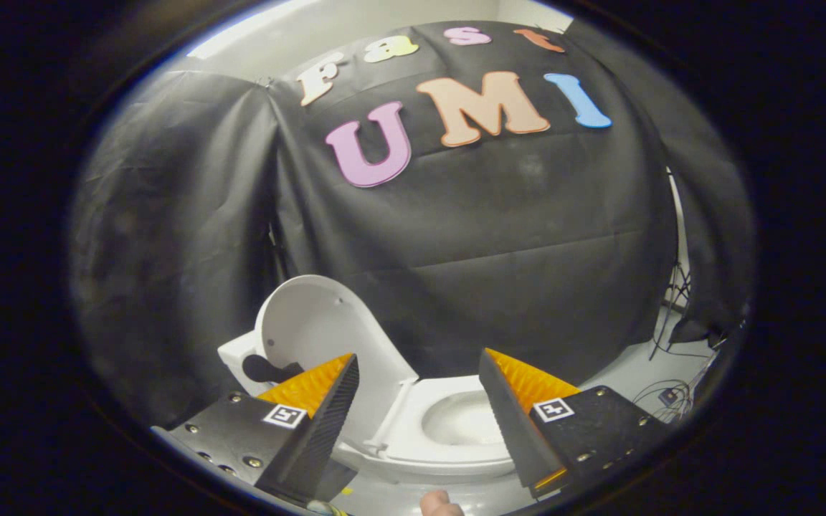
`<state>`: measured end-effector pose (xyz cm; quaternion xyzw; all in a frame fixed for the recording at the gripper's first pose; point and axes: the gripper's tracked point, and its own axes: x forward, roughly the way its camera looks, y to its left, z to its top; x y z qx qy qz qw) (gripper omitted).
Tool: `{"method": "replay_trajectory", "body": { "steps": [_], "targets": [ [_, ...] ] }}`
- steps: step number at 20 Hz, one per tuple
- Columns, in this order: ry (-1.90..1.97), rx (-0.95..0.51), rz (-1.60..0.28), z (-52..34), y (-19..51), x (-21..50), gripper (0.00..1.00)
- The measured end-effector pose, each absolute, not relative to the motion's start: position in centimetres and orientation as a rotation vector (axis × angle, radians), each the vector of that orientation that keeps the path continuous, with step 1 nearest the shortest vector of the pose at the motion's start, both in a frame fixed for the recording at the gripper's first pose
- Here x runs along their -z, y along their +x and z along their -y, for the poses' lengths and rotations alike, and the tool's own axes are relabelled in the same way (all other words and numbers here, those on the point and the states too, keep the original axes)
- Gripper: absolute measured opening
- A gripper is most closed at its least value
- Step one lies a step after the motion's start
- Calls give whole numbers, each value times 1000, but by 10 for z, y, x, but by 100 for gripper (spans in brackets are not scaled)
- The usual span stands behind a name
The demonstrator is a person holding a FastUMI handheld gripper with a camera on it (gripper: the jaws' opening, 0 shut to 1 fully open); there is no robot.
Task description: Open the toilet lid.
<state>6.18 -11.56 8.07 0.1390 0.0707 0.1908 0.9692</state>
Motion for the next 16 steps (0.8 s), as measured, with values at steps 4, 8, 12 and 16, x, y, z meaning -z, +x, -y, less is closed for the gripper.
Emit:
{"method": "replay_trajectory", "body": {
  "steps": [4,8,12,16],
  "targets": [
    [265,-331,-122,156,62,-87,99],
    [223,-293,-78,186,56,-99,99],
    [166,-265,-66,204,51,-102,99],
    [149,-238,-36,231,40,-114,99]
  ]
}}
